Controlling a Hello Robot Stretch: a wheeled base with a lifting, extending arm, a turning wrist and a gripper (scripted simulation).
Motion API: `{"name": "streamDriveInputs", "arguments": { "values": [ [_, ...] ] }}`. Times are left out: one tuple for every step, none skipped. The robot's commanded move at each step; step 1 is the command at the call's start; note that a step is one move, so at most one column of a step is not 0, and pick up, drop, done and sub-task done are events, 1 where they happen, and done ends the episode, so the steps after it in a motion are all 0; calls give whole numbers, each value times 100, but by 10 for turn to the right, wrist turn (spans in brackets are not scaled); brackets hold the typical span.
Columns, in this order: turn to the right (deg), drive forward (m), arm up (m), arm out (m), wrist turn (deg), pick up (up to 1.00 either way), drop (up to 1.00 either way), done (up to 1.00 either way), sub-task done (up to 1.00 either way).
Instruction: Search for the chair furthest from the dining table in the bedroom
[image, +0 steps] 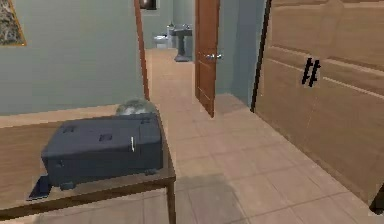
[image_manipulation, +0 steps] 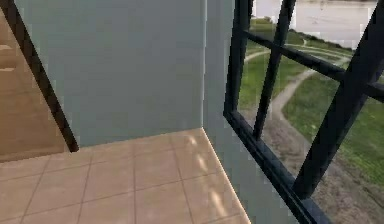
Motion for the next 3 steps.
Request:
{"name": "streamDriveInputs", "arguments": {
  "values": [
    [420, 0, 0, 0, 0, 0, 0, 0, 0],
    [0, 85, 0, 0, 0, 0, 0, 0, 0],
    [-450, 0, 0, 0, 0, 0, 0, 0, 0]
  ]
}}
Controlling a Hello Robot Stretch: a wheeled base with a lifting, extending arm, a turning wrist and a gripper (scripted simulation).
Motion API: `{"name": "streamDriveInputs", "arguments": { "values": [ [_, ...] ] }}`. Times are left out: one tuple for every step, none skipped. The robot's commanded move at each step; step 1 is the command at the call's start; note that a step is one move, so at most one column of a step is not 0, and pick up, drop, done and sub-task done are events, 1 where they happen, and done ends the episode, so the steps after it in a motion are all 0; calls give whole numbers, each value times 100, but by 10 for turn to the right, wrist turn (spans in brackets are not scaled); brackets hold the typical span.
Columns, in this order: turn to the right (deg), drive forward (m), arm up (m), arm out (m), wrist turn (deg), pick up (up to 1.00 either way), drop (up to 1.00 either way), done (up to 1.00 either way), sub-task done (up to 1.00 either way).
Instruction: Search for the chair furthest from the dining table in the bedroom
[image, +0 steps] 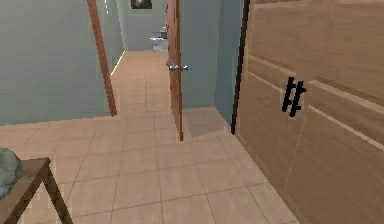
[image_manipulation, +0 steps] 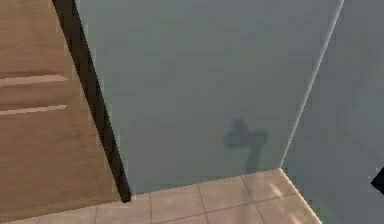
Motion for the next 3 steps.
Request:
{"name": "streamDriveInputs", "arguments": {
  "values": [
    [-90, 0, 0, 0, 0, 0, 0, 0, 0],
    [0, 100, 0, 0, 0, 0, 0, 0, 0],
    [-30, 0, 0, 0, 0, 0, 0, 0, 0]
  ]
}}
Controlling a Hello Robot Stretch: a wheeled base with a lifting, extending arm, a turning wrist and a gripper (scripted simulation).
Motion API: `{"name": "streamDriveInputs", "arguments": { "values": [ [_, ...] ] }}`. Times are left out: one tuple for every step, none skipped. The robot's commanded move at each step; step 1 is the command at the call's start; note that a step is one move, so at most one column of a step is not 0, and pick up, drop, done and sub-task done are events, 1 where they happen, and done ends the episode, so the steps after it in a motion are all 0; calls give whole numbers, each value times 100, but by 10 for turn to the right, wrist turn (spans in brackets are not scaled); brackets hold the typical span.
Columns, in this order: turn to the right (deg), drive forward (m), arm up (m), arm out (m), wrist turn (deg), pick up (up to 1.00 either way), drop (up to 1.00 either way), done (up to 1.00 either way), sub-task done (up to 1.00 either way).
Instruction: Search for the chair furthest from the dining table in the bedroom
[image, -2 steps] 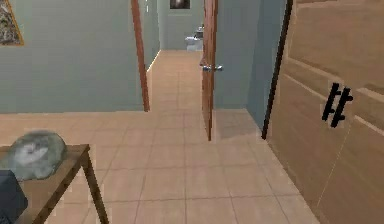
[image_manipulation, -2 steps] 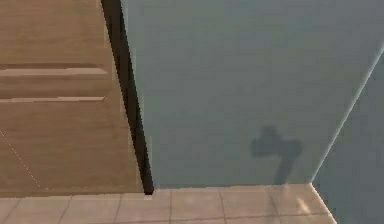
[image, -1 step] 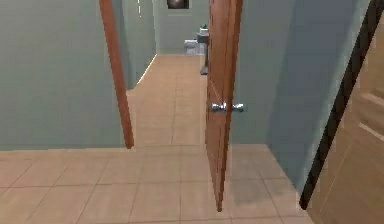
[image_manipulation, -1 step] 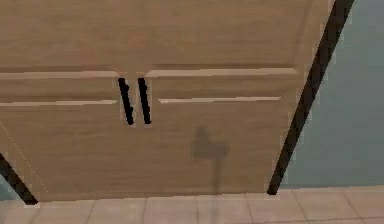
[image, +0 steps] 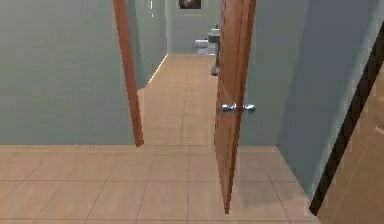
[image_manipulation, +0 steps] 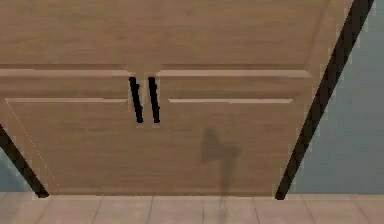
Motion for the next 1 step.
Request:
{"name": "streamDriveInputs", "arguments": {
  "values": [
    [0, 45, 0, 0, 0, 0, 0, 0, 0]
  ]
}}
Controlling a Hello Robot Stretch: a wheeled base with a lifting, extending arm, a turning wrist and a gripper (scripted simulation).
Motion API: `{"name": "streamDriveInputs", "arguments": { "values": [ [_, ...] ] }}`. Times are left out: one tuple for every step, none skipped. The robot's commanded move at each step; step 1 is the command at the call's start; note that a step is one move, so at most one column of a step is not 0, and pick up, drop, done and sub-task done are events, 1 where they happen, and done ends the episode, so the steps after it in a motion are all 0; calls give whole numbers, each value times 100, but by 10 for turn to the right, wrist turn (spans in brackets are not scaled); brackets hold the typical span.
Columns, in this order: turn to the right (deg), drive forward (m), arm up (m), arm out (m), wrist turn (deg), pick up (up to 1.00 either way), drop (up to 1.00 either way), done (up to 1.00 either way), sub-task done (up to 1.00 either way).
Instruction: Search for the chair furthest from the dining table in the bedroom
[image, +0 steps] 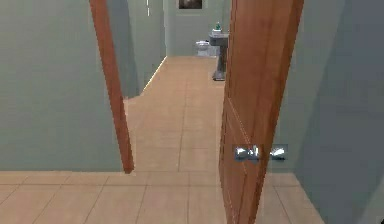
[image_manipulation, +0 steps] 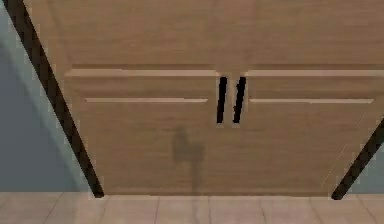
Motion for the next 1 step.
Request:
{"name": "streamDriveInputs", "arguments": {
  "values": [
    [-450, 0, 0, 0, 0, 0, 0, 0, 0]
  ]
}}
